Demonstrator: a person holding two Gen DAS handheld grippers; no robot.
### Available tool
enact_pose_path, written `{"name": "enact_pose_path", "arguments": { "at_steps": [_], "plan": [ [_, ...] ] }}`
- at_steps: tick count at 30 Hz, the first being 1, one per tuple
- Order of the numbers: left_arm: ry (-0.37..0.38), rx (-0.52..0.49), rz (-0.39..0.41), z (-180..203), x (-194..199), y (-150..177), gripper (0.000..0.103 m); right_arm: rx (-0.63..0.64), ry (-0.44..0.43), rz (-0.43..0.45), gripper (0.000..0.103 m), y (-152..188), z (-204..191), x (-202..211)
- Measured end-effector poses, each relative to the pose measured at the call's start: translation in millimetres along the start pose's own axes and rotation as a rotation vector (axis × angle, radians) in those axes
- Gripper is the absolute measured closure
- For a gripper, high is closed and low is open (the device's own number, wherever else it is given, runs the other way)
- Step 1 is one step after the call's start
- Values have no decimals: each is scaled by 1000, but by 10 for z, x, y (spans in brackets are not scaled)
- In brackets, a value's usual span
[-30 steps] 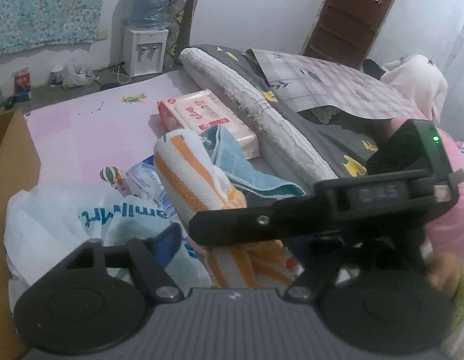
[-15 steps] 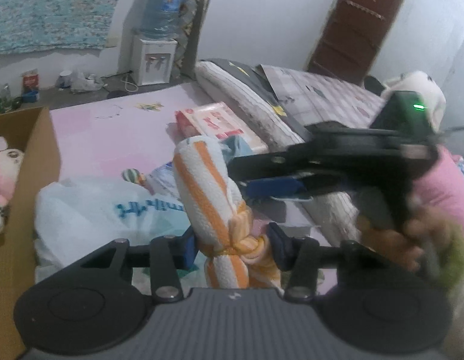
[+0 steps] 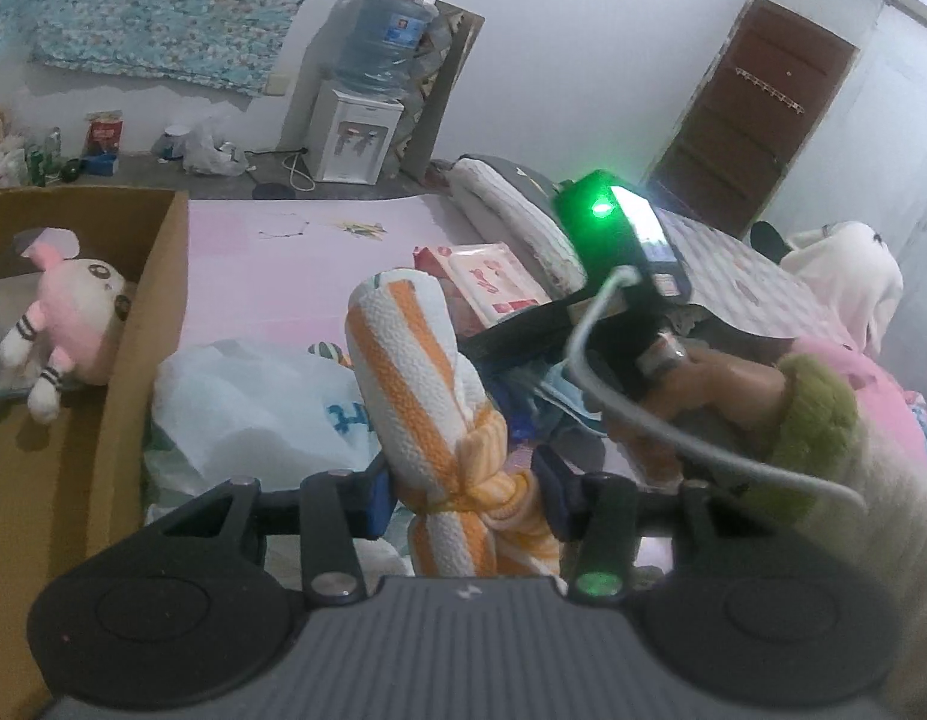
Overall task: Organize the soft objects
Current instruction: 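Grasp the blue diaper pack with the right gripper while the left holds the towel, then carry the towel and diaper pack over the cardboard box with both grippers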
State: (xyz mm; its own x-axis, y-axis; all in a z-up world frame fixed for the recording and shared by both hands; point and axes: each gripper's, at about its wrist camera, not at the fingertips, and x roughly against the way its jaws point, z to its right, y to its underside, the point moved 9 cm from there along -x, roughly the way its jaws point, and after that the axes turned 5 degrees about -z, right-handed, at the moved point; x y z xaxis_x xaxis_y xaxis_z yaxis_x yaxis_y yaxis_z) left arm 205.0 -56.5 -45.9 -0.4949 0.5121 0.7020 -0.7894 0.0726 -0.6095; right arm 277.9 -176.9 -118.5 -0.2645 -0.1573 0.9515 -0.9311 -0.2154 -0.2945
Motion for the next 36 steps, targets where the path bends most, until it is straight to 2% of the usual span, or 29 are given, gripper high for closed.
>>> {"name": "enact_pose_path", "arguments": {
  "at_steps": [3, 7, 8, 9, 12, 14, 18, 27, 32, 36],
  "plan": [
    [-1, 14, 1, -50, 7, 10, 55, 37, 49, -44, 15, -66, -51, -174],
    [-3, 28, 4, -95, 36, 24, 55, 52, 82, -70, 14, -85, -58, -327],
    [-3, 30, 6, -101, 46, 24, 55, 58, 86, -70, 17, -81, -57, -341],
    [-1, 32, 8, -115, 68, 37, 55, 59, 77, -62, 24, -78, -65, -324],
    [3, 40, 25, -129, 142, 40, 55, 21, 49, -38, 33, -84, -41, -272],
    [12, 48, 39, -145, 200, 35, 55, -38, 4, -5, 37, -83, 25, -207],
    [11, 69, 66, -197, 340, 36, 55, -127, -96, 91, 37, -63, 147, 9],
    [4, 101, 163, -375, 939, -24, 55, -282, -341, 377, 37, 14, 284, 886],
    [-91, 124, 208, -727, 1351, -73, 55, -268, -459, 454, 37, -31, 16, 1336],
    [-213, 134, 197, -1115, 1538, -58, 55, -183, -556, 472, 37, -98, -582, 1633]
  ]
}}
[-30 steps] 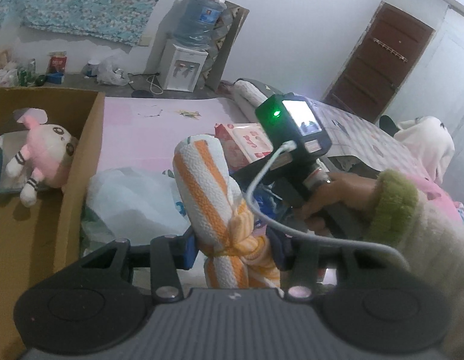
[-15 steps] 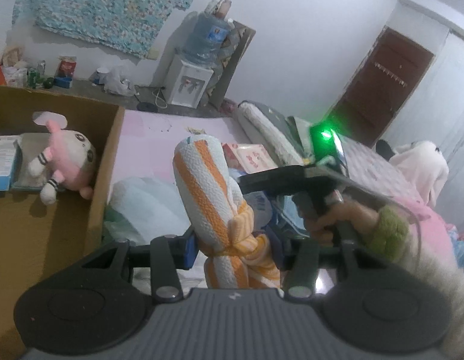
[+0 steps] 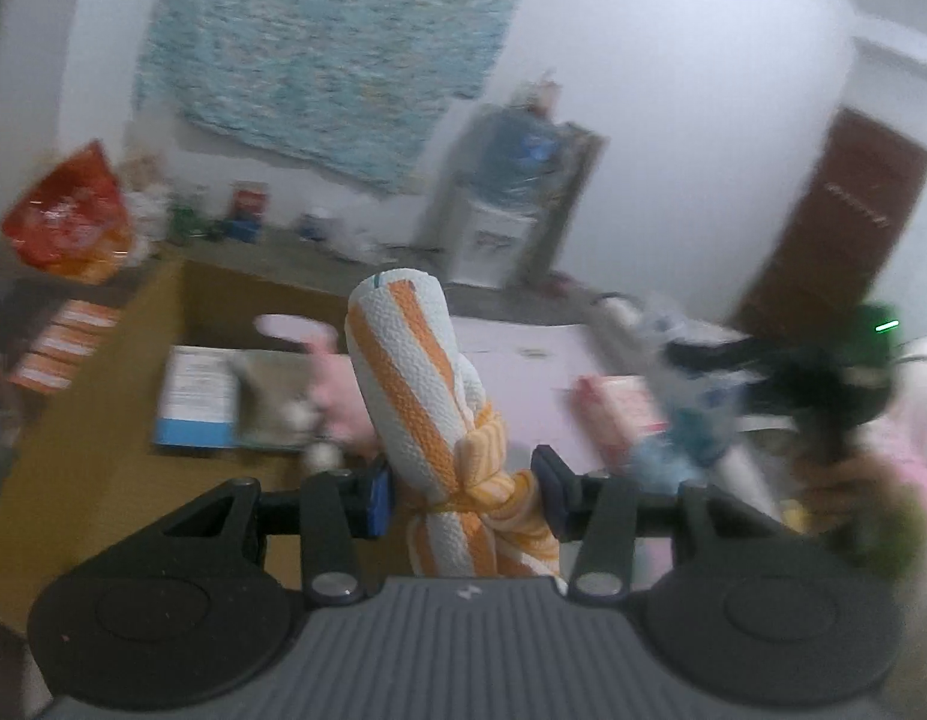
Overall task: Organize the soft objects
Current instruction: 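Carry the towel and diaper pack over the cardboard box with both grippers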
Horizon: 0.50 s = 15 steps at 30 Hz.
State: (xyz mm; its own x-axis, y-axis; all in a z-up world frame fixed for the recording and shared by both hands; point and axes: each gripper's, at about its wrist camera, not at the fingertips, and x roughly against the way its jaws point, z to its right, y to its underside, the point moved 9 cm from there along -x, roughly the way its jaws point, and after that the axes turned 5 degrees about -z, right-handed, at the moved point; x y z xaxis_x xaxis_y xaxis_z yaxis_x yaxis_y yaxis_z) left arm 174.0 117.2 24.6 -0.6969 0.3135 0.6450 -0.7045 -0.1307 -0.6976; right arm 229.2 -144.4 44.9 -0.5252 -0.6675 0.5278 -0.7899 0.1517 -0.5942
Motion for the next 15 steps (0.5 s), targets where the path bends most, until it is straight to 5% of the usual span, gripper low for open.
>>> {"name": "enact_pose_path", "arguments": {
  "at_steps": [7, 15],
  "plan": [
    [-187, -56, -95, -590, -262, 61, 55, -4, -190, -134, 37, 150, -1009, -641],
    [-281, -171, -237, -1032, -709, 68, 55, 4, -46, -326, 37, 546, -1541, -1827]
  ]
}}
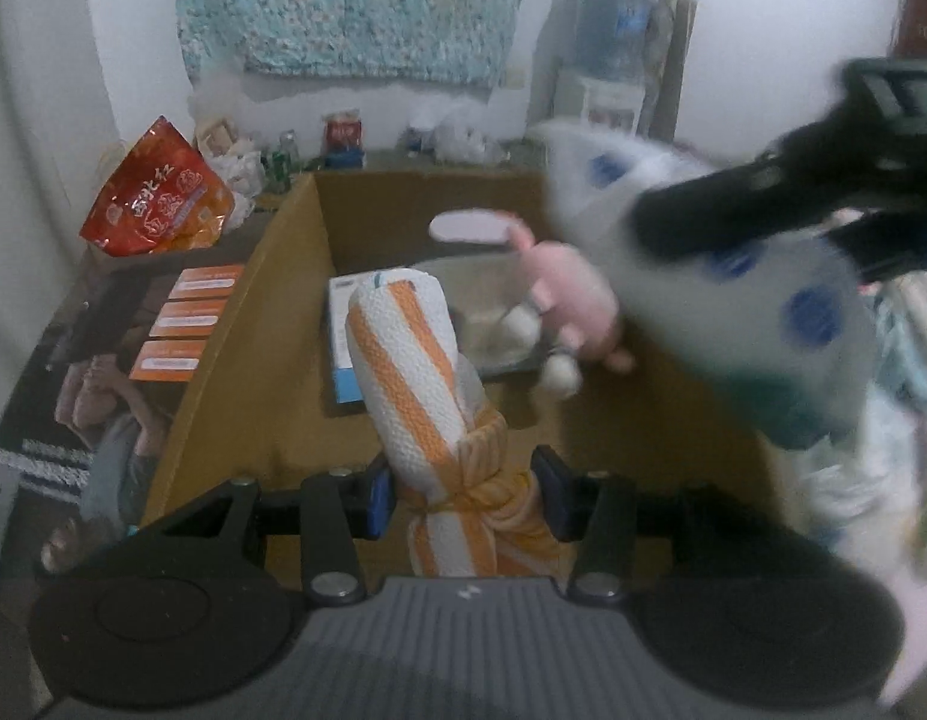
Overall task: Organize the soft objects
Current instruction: 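Carry the towel and diaper pack over the cardboard box with both grippers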
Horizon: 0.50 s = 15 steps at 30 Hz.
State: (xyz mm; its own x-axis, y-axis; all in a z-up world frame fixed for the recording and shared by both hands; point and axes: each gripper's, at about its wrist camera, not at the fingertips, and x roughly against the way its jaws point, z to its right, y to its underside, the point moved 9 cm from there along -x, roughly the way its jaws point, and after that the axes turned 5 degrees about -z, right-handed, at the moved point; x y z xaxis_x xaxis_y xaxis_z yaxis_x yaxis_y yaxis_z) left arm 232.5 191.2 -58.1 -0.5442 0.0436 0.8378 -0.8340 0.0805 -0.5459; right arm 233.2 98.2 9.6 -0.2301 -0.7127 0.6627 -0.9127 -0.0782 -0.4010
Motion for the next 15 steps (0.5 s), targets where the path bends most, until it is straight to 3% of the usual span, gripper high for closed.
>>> {"name": "enact_pose_path", "arguments": {
  "at_steps": [6, 10, 15],
  "plan": [
    [-86, -80, -99, -237, -362, -23, 55, -46, 130, -66, 37, -26, 68, -588],
    [-97, -90, -165, -368, -543, 9, 54, -114, 144, -83, 37, 3, 272, -806],
    [-166, -131, -173, -477, -626, 43, 52, -173, 144, -87, 37, 42, 446, -1094]
  ]
}}
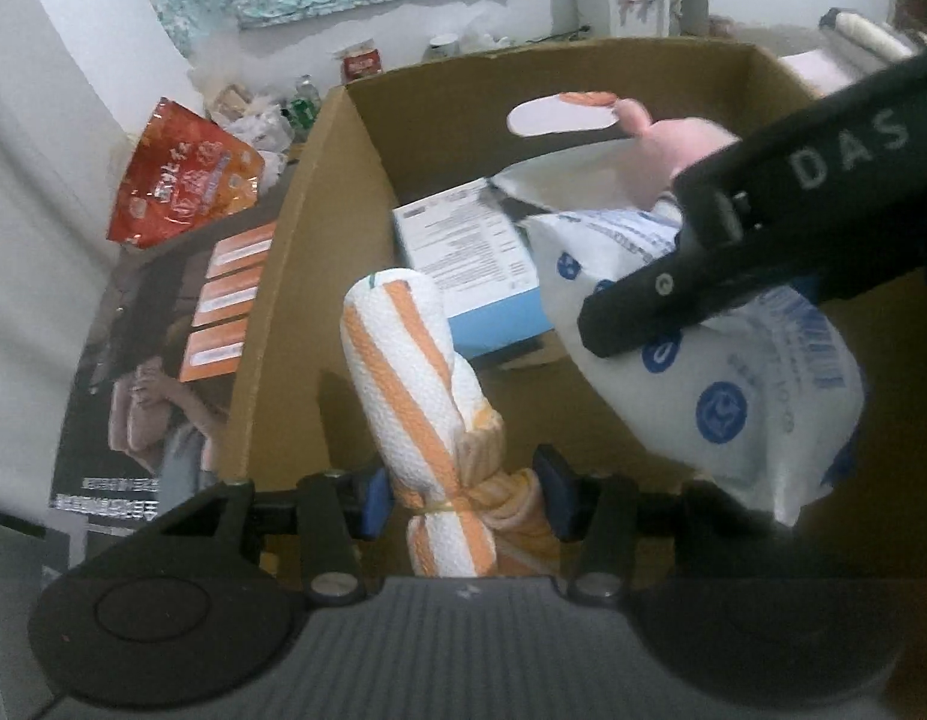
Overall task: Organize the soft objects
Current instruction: 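Carry the towel and diaper pack over the cardboard box with both grippers, then lower the towel and diaper pack into the box and open both grippers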
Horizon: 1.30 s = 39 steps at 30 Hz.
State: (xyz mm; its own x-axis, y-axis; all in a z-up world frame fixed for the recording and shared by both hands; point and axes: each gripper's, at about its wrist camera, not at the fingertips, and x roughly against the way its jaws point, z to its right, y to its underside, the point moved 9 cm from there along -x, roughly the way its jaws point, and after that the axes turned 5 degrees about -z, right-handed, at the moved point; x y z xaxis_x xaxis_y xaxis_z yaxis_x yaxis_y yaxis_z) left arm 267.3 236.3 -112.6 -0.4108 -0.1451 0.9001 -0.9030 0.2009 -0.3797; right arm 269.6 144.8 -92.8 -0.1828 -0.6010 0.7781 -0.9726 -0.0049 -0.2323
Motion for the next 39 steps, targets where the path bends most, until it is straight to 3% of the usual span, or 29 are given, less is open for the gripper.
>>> {"name": "enact_pose_path", "arguments": {
  "at_steps": [10, 18, 25, 32, 39],
  "plan": [
    [-71, -24, -2, -118, 38, 27, 41, -84, -12, -10, 36, 10, 137, -340],
    [1, 52, 36, -207, 288, 10, 28, -104, -23, -16, 34, 84, 135, -429],
    [16, 84, 45, -220, 423, 50, 26, -148, -133, -89, 29, 158, 5, -556],
    [11, 92, 38, -165, 466, 120, 25, -152, -171, -37, 23, 70, -14, -192],
    [31, 118, 98, -50, 818, 108, 24, -76, -289, 58, 23, 57, -122, 618]
  ]
}}
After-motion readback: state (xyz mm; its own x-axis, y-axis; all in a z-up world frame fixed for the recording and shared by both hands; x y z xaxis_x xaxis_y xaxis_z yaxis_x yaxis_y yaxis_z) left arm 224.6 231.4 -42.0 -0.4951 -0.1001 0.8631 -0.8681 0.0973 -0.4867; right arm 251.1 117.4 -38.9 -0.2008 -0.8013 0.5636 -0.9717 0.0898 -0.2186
